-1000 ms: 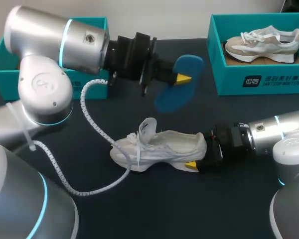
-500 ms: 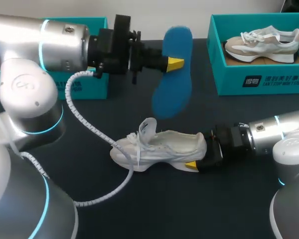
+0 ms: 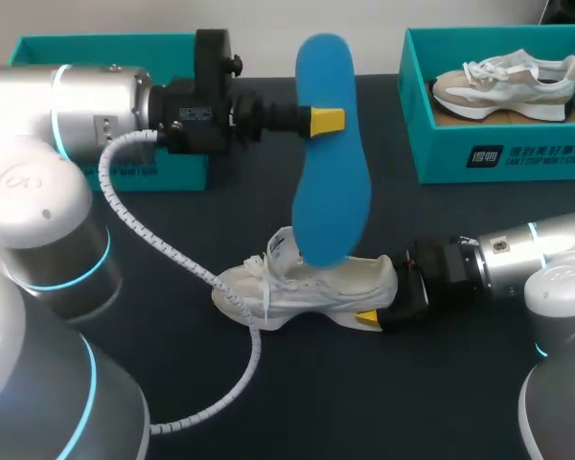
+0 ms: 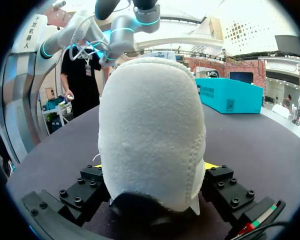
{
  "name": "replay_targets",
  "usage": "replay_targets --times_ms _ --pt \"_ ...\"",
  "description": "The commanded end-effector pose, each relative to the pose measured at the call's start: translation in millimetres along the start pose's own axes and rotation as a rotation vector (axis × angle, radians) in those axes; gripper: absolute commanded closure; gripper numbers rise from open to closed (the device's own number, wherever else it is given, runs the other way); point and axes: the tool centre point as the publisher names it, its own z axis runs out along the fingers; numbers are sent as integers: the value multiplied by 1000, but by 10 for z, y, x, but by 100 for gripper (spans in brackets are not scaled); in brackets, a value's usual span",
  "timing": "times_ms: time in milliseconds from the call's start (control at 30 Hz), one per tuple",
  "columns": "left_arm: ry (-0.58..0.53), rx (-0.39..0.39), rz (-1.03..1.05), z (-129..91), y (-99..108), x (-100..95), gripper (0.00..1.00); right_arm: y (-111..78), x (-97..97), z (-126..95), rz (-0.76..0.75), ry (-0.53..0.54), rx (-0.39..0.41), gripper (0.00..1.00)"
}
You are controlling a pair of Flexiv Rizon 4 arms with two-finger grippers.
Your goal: Take the shoe out of the shoebox, open the shoe tongue, remove and reinsert the insole, then place the shoe into the shoebox
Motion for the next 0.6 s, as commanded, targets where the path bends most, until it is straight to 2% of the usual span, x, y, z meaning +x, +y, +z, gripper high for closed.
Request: replay_targets --times_ms 33,167,233,333,467,600 --pt "28 54 -179 19 40 -15 100 -41 -4 48 1 -1 5 100" --pt "28 54 -179 19 40 -15 100 -41 -4 48 1 -1 5 100" --pt "25 -9 -229 19 16 52 100 -41 -4 48 1 -1 5 100" --pt "13 -30 -265 22 -107 167 100 -41 -4 48 1 -1 5 100" --pt "-27 -18 -299 37 -251 267 100 -41 -4 48 1 -1 5 100" --pt "-32 -30 -306 84 -303 352 100 -41 -4 48 1 -1 5 100"
